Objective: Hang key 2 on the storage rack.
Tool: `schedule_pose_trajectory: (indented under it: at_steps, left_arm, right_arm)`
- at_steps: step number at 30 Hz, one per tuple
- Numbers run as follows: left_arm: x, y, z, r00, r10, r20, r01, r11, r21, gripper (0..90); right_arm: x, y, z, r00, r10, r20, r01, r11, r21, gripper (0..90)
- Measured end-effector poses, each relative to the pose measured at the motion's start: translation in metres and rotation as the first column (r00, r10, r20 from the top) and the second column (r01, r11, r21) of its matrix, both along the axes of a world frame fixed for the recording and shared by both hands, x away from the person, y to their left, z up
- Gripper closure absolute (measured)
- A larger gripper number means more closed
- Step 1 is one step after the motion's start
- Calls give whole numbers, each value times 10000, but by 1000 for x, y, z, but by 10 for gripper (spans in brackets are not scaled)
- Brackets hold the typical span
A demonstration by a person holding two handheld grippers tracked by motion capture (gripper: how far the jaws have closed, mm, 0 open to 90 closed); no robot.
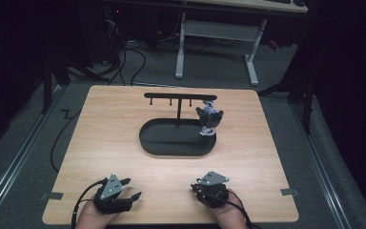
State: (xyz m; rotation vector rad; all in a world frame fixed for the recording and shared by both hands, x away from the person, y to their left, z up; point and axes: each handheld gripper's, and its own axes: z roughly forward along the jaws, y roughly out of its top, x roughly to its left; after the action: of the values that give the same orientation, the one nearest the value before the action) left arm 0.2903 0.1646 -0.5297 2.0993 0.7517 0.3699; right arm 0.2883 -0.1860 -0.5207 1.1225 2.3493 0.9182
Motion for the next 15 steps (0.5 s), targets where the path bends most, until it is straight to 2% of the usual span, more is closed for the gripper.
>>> schedule_pose_trajectory:
  at_steps: [4,6,8,11,13,15]
  left_arm:
    - [0,0,0,10000,-26,-5,26,10000,17,356]
    - [0,0,0,10000,-40,-10,40,10000,33,356]
    - [0,-1,0,10000,-64,-12,64,10000,60,356]
    - [0,-1,-1,10000,-67,-39,67,9999,78,356]
    - [0,-1,-1,10000,-53,-28,53,9999,98,356]
    - [0,-1,0,10000,-50,-30,50,9999,95,355]
  right_arm:
    - [9,-25,1,9976,-678,-97,680,9975,176,684]
    - [10,-30,1,9966,-813,-133,816,9964,234,684]
    - [16,-51,1,9895,-1431,-225,1438,9891,330,681]
    - [18,-65,1,9833,-1764,-450,1787,9825,522,648]
    - [17,-71,4,9830,-1789,-421,1818,9799,824,594]
    - [9,-77,10,9793,-1997,-321,2021,9726,1147,610]
